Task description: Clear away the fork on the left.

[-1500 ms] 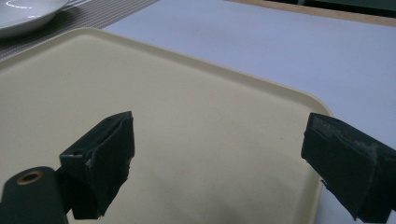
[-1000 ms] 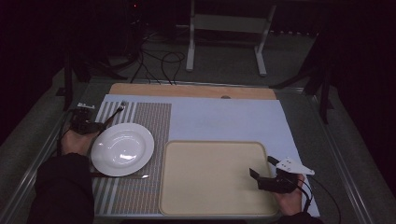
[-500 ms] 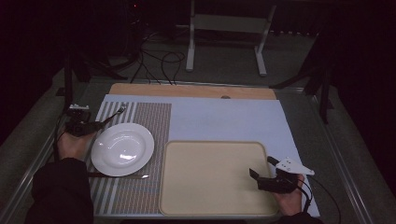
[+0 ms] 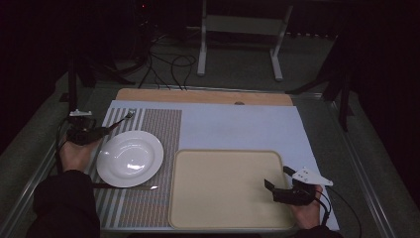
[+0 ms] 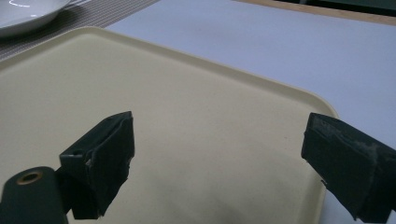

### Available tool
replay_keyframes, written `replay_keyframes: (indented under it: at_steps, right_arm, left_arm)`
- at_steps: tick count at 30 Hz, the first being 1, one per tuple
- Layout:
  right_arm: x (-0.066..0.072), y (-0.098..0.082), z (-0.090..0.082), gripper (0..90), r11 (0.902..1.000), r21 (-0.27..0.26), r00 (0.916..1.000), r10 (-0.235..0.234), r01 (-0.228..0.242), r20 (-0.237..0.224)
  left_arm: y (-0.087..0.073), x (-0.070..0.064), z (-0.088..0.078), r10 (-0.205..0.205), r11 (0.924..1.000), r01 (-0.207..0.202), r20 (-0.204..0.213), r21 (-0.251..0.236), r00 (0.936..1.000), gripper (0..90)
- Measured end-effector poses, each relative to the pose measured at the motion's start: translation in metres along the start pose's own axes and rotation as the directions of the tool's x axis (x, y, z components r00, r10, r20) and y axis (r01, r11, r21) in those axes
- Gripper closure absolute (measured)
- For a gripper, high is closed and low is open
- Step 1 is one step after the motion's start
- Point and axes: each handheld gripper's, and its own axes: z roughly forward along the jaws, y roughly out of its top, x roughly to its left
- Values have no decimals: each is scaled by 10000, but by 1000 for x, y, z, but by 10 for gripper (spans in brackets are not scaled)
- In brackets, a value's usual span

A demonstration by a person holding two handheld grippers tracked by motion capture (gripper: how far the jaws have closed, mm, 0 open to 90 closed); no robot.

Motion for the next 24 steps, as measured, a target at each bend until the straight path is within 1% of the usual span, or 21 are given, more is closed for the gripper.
replay_keyframes:
  at_steps: [4,5,6,9,14,15,18,24]
  right_arm:
    - [0,0,0,95,10000,-4,10000,9,-9,-4]
    - [0,0,0,95,10000,-4,10000,10,-10,6]
    - [0,0,0,95,10000,-4,10000,13,-13,3]
    - [0,0,0,95,10000,7,10000,10,-10,-12]
    - [0,0,0,95,10000,18,10000,20,-20,-23]
    - [0,0,0,95,10000,21,10000,15,-15,-22]
    - [0,0,0,95,10000,24,10000,20,-20,-29]
    - [0,0,0,95,10000,28,10000,22,-22,-36]
  left_arm:
    - [0,-4,-2,63,9999,-62,62,-127,10000,758]
    - [0,-6,-4,35,9997,-32,136,-242,9999,758]
    - [0,-6,-4,35,9997,-32,136,-242,9999,758]
    - [0,-12,-6,37,9992,-33,120,-403,9999,759]
    - [0,-19,-8,130,9990,-126,97,-434,9999,758]
    - [0,-22,-9,139,9987,-133,120,-497,9998,758]
    - [0,-25,-10,187,9982,-180,118,-564,9998,758]
    - [-1,-35,-13,247,9960,-230,188,-859,9995,758]
